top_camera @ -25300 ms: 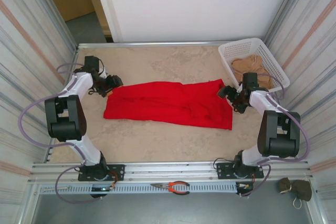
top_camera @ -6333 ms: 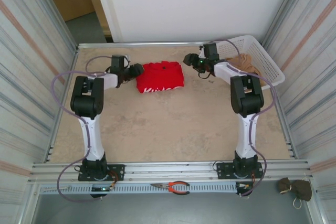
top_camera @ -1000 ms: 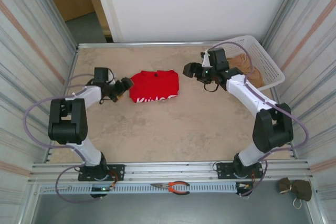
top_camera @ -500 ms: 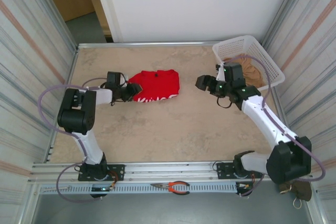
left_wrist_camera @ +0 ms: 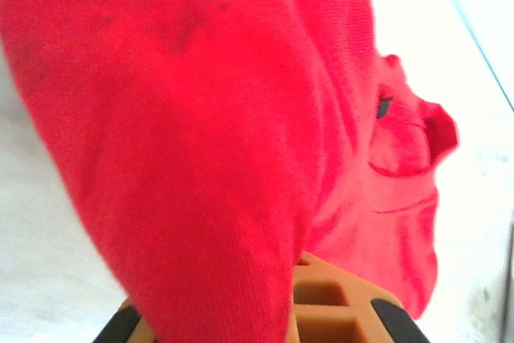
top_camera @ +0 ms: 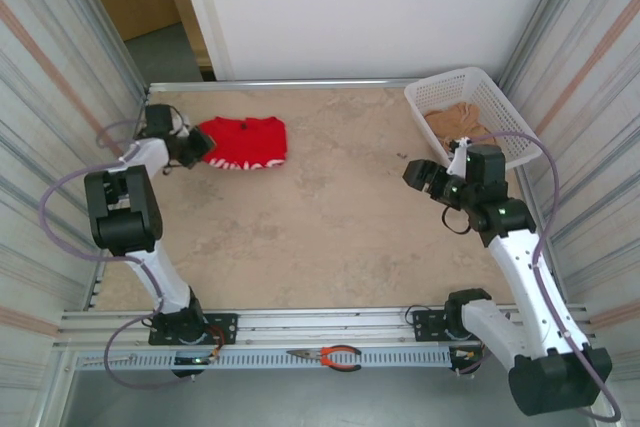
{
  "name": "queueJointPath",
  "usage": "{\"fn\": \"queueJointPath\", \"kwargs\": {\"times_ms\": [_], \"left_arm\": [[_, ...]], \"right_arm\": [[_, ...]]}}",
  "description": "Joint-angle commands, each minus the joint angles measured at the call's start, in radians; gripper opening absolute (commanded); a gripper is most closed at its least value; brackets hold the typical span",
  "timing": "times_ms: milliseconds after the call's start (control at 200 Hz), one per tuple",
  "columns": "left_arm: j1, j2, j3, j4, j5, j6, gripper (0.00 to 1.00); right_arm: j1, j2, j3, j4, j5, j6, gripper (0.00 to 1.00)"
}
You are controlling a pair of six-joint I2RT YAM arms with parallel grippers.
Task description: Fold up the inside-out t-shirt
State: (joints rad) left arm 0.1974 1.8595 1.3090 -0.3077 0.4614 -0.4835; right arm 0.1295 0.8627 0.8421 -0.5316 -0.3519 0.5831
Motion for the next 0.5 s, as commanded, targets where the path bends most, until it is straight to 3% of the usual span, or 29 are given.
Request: {"fn": "queueJointPath", "kwargs": {"times_ms": [0, 85, 175, 195, 361, 496], "left_arm": [[0.05, 0.054, 0.126, -0.206, -0.082, 0.196, 0.21], [0.074, 0.07, 0.2, -0.254, -0.103, 0.224, 0.61], [0.076, 0.021, 0.22, -0.266, -0.119, 0.217, 0.88], [0.074, 0.0, 0.213, -0.257, -0.121, 0.213, 0.97], [0.044, -0.18, 0.127, -0.22, -0.137, 0.189, 0.99], [-0.012, -0.358, -0.01, -0.175, -0.163, 0.187, 0.99]], "right_arm": [[-0.028, -0.036, -0.029, -0.073, -0.006, -0.047, 0.75], [-0.058, -0.06, -0.038, -0.1, -0.002, -0.062, 0.81], [-0.097, -0.084, -0.04, -0.133, 0.024, -0.077, 1.0], [-0.108, -0.088, -0.04, -0.139, 0.026, -0.08, 0.99], [-0.2, -0.094, -0.025, -0.162, 0.038, -0.104, 0.99], [-0.242, -0.078, -0.012, -0.152, 0.161, -0.104, 0.99]]}}
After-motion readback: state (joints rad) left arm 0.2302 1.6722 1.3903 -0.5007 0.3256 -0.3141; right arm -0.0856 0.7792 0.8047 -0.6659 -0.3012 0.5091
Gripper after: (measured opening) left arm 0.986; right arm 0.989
